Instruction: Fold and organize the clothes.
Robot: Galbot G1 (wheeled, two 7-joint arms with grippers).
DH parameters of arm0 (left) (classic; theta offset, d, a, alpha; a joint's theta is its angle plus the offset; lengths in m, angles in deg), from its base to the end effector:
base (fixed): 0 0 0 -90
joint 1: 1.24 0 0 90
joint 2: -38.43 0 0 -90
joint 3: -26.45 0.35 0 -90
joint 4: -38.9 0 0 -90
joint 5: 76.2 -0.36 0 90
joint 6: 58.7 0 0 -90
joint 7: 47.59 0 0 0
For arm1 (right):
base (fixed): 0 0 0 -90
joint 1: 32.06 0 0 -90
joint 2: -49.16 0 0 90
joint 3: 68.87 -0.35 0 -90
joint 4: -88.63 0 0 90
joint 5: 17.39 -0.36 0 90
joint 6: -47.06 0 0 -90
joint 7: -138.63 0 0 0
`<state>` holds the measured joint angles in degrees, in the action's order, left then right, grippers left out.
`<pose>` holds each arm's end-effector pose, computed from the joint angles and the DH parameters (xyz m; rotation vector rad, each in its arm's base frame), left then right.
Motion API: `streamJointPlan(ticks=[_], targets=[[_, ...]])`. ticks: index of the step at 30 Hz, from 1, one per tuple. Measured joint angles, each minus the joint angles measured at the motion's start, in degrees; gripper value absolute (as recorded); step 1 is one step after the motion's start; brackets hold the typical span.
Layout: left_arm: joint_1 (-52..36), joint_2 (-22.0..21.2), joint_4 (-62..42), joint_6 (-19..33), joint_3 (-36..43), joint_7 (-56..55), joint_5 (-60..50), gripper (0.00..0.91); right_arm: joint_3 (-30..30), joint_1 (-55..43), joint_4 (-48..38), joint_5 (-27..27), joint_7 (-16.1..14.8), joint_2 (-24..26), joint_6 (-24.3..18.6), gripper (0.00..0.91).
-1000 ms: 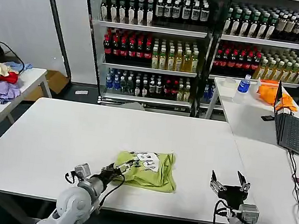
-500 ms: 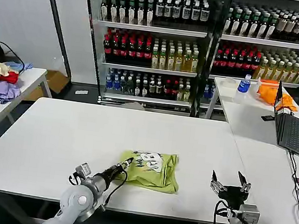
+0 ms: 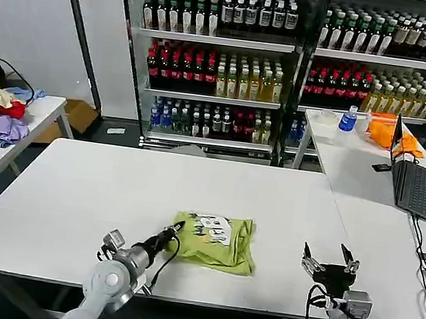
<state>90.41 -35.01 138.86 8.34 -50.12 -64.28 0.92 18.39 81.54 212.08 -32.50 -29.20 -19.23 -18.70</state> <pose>0.3361 0.0031 -0.3091 -0.3011 -2.2860 1.1775 0.2206 -0.0692 -0.2444 -0.1063 -2.8828 0.2189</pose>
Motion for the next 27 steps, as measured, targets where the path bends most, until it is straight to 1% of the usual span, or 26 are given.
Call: streamJointPlan(ticks=[4,7,10,14,17,19,22,25,27], targets=[[0.08,1.39,1.28,-0.42,-2.77,-0.15,1.09,0.04,-0.29,-0.5,-0.33,-0.36,-0.01,-0.02,-0.03,0.907],[-0.11,4.06,1.91,-1.05,-5.66,0.04,2.01,0.04,-0.32,-1.04,-0.45,-0.7,-0.03,-0.17,-0.16,0.907],[-0.45,8.38,1.95,-1.79,-9.05,0.52,3.21,0.04,-0.3,-1.68,-0.56,-1.09,-0.08,-0.23,-0.29,0.907],[-1.58,15.95,1.08,-3.3,-13.72,1.52,5.05,0.04,-0.41,-2.38,-0.72,-1.55,-0.09,-0.21,-0.37,0.907],[-3.12,21.63,0.8,-4.64,-15.55,2.04,5.69,0.04,-0.59,-2.76,-0.63,-1.88,-0.09,-0.18,-0.37,0.907],[-4.49,24.97,0.94,-5.57,-16.14,2.3,5.85,0.04,-0.73,-2.84,-0.55,-1.97,-0.1,-0.17,-0.35,0.907],[-5.69,28.4,1.99,-6.42,-16.02,2.36,5.14,0.04,-1.06,-2.65,-0.55,-2.05,-0.1,-0.15,-0.4,0.907],[-6.15,30.29,3.79,-6.62,-14.57,2.16,1.94,0.04,-1.38,-2.35,-0.41,-2.06,-0.11,-0.12,-0.51,0.907],[-6.29,30.49,4.95,-6.7,-12.85,1.69,-0.82,0.04,-1.59,-2.04,-0.41,-1.9,-0.13,-0.12,-0.72,0.907]])
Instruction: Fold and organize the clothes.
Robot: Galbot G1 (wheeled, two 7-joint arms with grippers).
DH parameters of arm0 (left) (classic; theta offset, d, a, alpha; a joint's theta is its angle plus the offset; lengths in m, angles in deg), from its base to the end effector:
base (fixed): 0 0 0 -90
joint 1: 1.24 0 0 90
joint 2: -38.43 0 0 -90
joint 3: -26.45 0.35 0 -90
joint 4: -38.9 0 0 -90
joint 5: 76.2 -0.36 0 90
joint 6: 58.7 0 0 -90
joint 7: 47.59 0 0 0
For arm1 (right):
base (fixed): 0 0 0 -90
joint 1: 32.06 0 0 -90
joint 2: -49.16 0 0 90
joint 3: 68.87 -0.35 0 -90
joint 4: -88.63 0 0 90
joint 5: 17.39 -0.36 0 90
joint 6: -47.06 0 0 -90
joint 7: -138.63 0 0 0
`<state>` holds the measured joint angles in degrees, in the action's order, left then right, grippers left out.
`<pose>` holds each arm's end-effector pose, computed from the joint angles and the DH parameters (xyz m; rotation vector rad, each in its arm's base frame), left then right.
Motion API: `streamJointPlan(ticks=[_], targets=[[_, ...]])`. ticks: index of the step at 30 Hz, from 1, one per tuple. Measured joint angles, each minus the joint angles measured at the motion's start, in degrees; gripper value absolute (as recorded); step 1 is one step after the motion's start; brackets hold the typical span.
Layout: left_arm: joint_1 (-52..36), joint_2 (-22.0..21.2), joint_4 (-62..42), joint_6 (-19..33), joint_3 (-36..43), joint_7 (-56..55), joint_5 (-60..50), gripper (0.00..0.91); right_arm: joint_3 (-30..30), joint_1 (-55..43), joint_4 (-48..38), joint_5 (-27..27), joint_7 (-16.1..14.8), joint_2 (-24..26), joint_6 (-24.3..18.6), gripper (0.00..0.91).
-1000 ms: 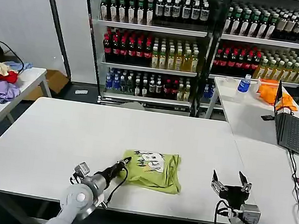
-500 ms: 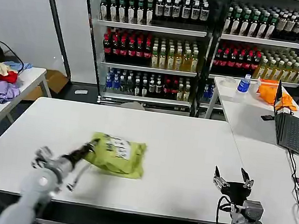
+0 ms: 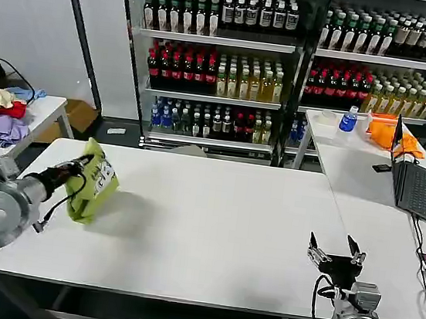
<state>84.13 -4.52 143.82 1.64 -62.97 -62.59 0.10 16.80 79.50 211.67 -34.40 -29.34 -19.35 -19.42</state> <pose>0.3611 0.1859 -0.1492 -0.1699 -2.7303 0.5202 0.2304 -0.0775 -0.2358 -0.1344 -2.9283 0.1778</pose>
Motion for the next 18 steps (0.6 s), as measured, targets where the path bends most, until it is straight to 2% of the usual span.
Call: streamJointPlan(ticks=[3,10,18], targets=[[-0.27,-1.08,0.76,0.08,3.85,-0.55,-6.26,0.04,-0.21,0.46,0.05,0.24,-0.02,-0.02,-0.12,0.907],[-2.23,-7.17,0.96,0.23,14.3,-2.52,-21.36,0.04,-0.41,1.47,0.23,1.13,-0.06,-0.51,-0.48,0.907],[-6.96,-15.22,-0.5,-0.66,25.1,-4.26,-29.84,0.04,-1.06,2.81,0.56,1.64,-0.13,-0.81,-0.91,0.907]])
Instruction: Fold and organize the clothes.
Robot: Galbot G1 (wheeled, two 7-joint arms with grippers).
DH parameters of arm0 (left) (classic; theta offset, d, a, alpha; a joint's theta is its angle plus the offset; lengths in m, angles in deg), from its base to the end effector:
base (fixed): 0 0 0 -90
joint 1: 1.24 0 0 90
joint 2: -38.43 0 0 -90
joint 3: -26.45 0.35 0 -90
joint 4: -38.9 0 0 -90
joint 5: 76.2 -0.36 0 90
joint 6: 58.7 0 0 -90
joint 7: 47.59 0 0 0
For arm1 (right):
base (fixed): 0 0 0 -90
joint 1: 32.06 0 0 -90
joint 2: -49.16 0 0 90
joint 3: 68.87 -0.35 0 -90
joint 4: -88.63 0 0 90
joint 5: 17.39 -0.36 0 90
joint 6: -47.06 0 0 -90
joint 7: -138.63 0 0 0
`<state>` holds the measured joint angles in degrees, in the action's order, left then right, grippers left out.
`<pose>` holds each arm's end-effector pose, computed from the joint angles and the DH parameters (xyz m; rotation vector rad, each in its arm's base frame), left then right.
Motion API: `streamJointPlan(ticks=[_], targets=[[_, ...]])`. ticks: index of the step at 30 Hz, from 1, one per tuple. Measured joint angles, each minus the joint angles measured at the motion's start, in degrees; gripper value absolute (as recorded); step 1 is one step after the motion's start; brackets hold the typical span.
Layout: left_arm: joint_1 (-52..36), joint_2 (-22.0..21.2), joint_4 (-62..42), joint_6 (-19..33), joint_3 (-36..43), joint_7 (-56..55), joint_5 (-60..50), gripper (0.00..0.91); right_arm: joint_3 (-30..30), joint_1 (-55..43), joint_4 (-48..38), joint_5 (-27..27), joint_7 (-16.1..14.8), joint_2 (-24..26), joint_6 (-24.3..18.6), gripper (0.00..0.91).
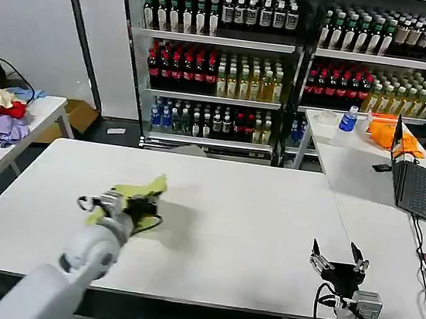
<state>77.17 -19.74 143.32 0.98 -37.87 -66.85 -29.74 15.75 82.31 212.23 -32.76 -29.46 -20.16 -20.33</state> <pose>0.3683 0.0089 -0.2316 -0.3489 -2.7055 0.0502 0.2178 -0.0796 -0.2426 -0.1632 -2.9108 0.2024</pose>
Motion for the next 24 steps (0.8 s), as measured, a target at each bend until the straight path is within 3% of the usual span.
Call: streamJointPlan(ticks=[8,10,12,24], targets=[[-5.6,-8.1,-5.2,-0.32,8.83,-1.55,-3.43,0.071,-0.4,0.14,0.55,0.01,-0.1,0.08,-0.03,0.907],[-6.75,-9.99,-6.82,-0.3,10.43,-1.88,-3.85,0.363,-0.51,0.18,0.64,-0.07,-0.15,0.23,-0.03,0.907],[-7.97,-11.9,-8.48,-0.15,12.06,-2.17,-4.4,0.907,-0.68,0.22,0.69,-0.18,-0.16,0.4,-0.03,0.907],[-12.82,-22.32,-16.4,4.83,16.16,-1.69,-6.1,0.907,-0.41,-0.57,0.62,-0.73,-0.21,1.55,-0.2,0.907]])
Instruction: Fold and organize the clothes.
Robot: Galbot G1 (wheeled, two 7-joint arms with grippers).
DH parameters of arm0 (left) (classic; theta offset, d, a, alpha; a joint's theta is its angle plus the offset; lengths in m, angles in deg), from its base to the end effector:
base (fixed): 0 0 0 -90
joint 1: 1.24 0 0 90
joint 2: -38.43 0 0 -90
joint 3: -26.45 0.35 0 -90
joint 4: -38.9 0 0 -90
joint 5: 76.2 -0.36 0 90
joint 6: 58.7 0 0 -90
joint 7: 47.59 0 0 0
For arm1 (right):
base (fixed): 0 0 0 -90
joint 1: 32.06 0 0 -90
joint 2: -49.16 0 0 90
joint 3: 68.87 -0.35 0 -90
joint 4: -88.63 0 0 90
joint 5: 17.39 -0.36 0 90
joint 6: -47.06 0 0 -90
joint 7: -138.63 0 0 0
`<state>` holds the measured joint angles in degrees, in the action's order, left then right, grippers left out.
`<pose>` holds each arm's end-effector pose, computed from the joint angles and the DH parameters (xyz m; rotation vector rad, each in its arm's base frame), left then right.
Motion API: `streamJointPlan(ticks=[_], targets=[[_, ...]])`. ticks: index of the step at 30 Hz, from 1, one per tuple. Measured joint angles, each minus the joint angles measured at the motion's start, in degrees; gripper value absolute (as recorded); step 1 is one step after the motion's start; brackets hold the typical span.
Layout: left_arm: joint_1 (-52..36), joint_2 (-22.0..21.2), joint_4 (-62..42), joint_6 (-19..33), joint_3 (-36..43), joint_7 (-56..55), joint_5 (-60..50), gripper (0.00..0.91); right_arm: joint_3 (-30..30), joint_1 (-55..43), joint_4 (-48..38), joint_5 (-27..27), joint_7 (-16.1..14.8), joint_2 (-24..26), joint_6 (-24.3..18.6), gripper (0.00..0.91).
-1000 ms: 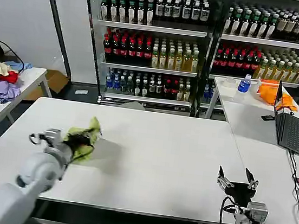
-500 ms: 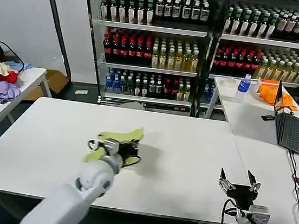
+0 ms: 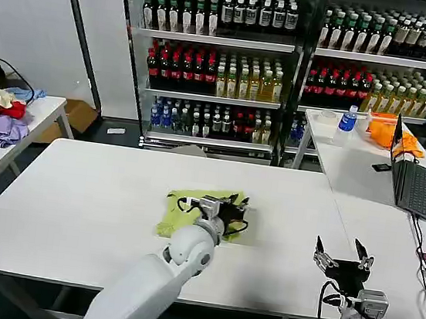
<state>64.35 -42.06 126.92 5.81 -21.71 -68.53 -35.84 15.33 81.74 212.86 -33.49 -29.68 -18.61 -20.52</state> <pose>0.4082 -0.1768 -0.2508 -0.6182 -2.6925 0.1497 0.2204 -0.0836 -0.2340 -0.1469 -2.9358 0.2237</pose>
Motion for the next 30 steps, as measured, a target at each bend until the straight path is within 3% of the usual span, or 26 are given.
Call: streamJointPlan(ticks=[8,21,30], targets=[[2.51,-0.04,2.06,7.47,-1.43,1.53,-1.93,0.907,2.01,-2.14,-1.54,0.25,-0.06,0.02,-0.58,0.907],[15.13,11.55,12.38,14.6,-15.41,3.05,-6.36,0.907,13.48,-15.93,-12.49,-2.99,1.49,-3.67,1.88,0.907],[23.35,15.68,15.68,16.72,-24.41,3.58,-7.65,0.907,20.17,-27.97,-24.36,-6.98,2.18,-8.42,3.74,0.907]])
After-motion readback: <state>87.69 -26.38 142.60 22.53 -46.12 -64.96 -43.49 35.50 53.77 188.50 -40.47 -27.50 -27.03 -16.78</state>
